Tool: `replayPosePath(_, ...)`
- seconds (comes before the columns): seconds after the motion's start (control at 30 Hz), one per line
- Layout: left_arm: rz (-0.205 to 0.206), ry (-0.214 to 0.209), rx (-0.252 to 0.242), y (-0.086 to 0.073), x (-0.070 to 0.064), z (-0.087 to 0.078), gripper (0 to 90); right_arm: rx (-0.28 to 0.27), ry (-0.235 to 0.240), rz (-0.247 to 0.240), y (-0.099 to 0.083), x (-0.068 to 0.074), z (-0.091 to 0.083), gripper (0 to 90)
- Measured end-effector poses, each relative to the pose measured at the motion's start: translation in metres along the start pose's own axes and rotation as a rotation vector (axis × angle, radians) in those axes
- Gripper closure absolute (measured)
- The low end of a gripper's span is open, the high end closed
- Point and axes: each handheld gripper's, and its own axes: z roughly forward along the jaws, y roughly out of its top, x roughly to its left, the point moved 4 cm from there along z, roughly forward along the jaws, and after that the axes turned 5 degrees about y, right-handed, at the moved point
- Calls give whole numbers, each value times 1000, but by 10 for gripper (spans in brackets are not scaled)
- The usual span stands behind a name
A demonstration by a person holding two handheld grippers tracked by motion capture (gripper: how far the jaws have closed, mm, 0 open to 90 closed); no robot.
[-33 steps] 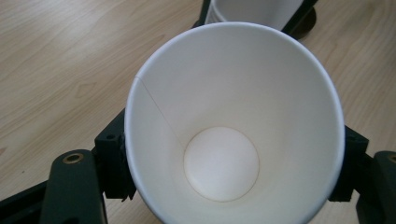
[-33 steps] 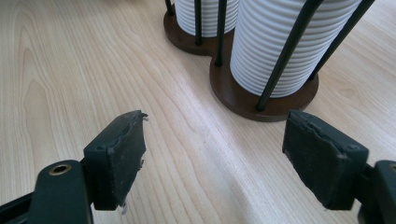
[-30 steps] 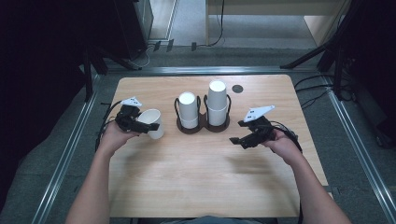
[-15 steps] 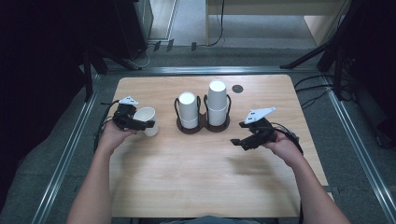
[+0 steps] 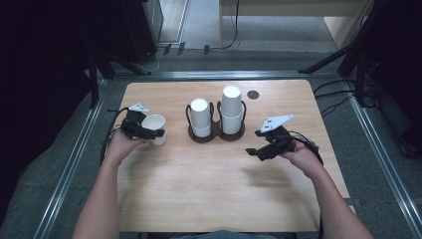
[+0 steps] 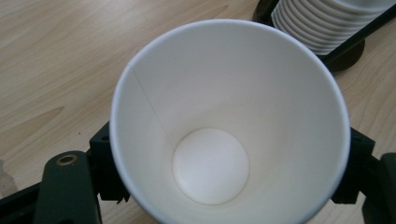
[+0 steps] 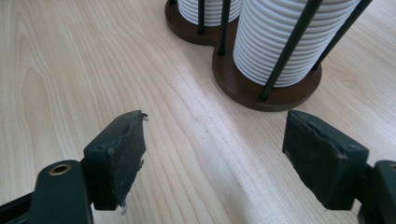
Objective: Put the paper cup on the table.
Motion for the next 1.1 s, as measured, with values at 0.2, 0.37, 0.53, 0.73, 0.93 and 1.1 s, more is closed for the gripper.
replayPosePath(0.2,1,-35,-11,2,-2,-2,201,1,1,0,0,0,0,214)
replayPosePath(0.37,15,-38,-16,4,-4,-2,144,12,0,-9,-1,0,1,215)
replayPosePath(0.53,15,-37,-21,6,-5,-5,128,12,-3,-7,-1,0,0,215)
replayPosePath(0.73,14,-36,-40,8,-5,-12,128,15,-6,-14,-1,0,0,214)
replayPosePath(0.93,22,-20,-55,12,-6,-18,128,16,-8,-16,-1,0,-1,215)
replayPosePath(1.1,20,-17,-68,16,-7,-25,128,28,-7,-22,-2,0,0,215)
